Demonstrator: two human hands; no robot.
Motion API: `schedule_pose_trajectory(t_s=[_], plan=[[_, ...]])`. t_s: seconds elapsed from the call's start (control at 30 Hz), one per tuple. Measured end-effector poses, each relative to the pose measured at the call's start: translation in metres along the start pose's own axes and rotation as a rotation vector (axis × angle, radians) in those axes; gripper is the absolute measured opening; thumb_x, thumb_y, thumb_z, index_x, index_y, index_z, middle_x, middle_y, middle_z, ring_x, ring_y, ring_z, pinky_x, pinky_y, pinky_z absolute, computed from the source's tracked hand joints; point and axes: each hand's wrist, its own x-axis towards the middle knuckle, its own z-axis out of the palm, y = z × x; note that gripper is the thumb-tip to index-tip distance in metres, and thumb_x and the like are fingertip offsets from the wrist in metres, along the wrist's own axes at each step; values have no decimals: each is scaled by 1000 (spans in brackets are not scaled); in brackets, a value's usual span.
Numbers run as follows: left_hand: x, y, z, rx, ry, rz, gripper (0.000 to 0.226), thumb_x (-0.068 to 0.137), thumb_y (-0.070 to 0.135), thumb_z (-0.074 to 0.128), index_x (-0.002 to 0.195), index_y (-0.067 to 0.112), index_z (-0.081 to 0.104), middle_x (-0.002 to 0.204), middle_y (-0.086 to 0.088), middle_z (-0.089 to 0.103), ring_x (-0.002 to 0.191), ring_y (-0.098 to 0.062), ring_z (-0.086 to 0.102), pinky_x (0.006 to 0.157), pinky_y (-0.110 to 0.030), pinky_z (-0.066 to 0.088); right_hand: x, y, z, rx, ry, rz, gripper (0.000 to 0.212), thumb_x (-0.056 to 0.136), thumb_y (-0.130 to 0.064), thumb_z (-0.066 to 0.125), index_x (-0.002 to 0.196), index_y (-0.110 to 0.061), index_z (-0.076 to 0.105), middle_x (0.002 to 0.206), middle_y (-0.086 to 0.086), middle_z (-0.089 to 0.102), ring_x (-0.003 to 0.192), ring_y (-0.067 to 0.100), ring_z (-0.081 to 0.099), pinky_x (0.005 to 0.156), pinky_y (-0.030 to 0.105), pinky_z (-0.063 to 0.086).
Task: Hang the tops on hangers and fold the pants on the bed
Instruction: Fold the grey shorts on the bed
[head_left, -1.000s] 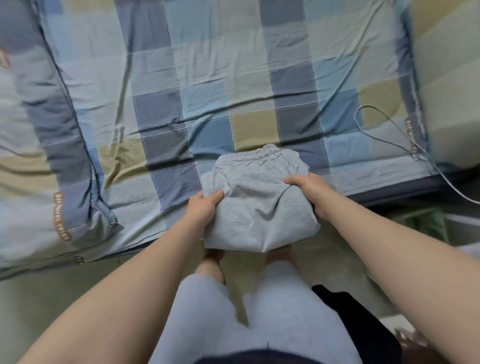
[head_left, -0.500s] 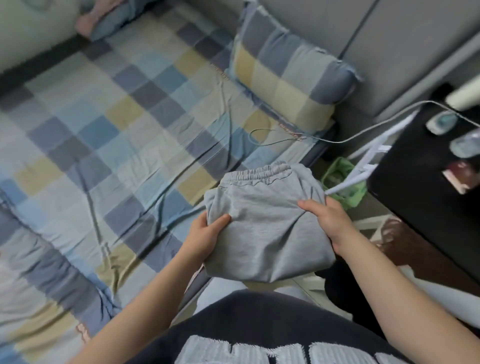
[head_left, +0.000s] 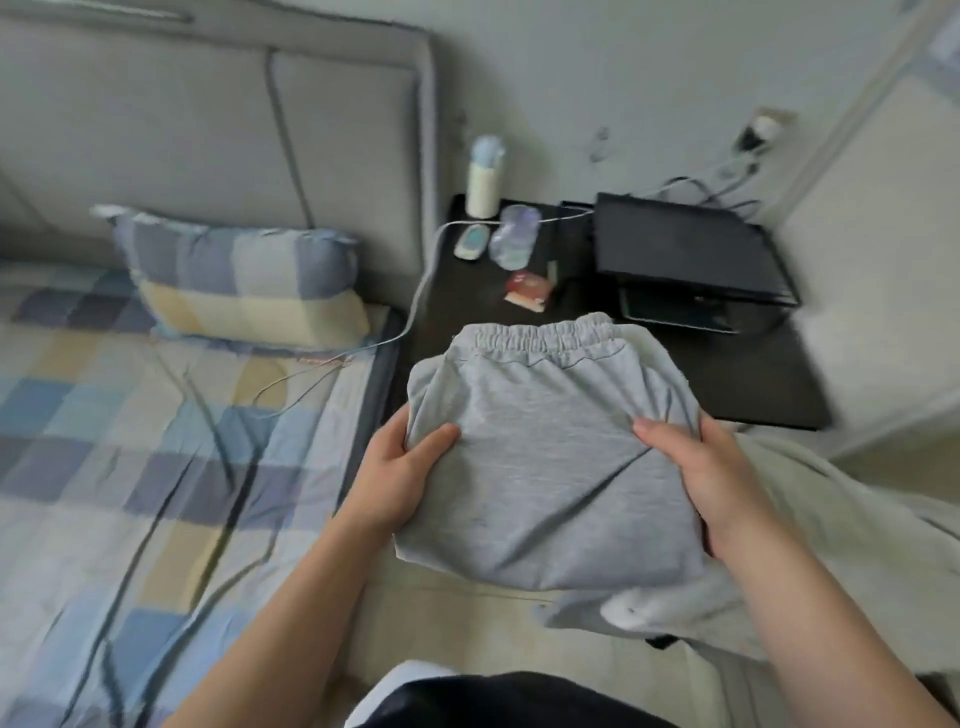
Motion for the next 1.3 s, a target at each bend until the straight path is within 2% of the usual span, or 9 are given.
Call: schedule_pose_trajectory(t_s=[0.23,0.47,0.53,0.63,0.77,0.9,1.03,1.17,1.3], plan=[[10,46,197,64,-323,176,19,95,27,66,113,34,71,112,7,75,104,-8,70,81,-20,55,-44,0,-198,155,322,-42,14,83,-12,74,94,-21,77,97,6,78,87,23,76,65,30,57],[4,65,368,190,-674,208,21,98,21,64,103,40,71,104,9,76,97,-8,71,77,-20,54,-107,31,-331,311,669,-2,18,81,-20,79,98,-25,76,96,3,79,84,23,76,59,31,60],[2,67,411,236,-771,215,21,98,21,64,103,40,70,103,11,75,96,-5,71,78,-19,53,-123,46,-359,349,777,30,25,79,-22,80,104,-24,73,98,2,78,85,24,76,69,38,61],[1,60,475,329,-897,192,15,96,25,66,105,37,70,100,14,76,95,-6,71,85,-33,54,-142,69,-392,440,921,83,27,78,-24,81,104,-27,72,97,1,78,87,27,76,81,46,59],[6,46,563,517,-1051,182,14,93,27,67,106,31,71,99,11,75,95,-11,70,90,-39,55,-151,97,-427,540,1110,142,31,80,-24,79,109,-23,70,95,1,78,84,27,76,74,38,58],[22,33,649,636,-1232,160,11,93,27,67,99,35,69,97,12,73,91,-11,68,76,-28,53,-137,122,-463,649,1228,225,31,82,-23,77,110,-14,71,98,10,78,85,31,75,73,37,58],[46,11,720,693,-1322,29,13,93,17,69,105,19,72,100,-3,76,94,-24,72,89,-43,58,-110,134,-500,675,1327,330,49,80,-25,79,123,-6,65,115,15,70,102,35,69,98,51,53],[67,-19,784,709,-1374,-51,10,92,15,70,96,23,73,95,1,77,93,-25,74,88,-40,59,-86,152,-539,670,1394,379,31,80,-21,78,108,-8,71,101,12,75,91,32,72,87,44,58],[67,-55,845,713,-1453,-73,20,94,17,68,113,22,72,104,-1,76,95,-22,72,90,-40,58,-74,175,-580,695,1437,398,17,86,-17,75,100,-19,67,106,9,74,94,29,72,86,42,58]])
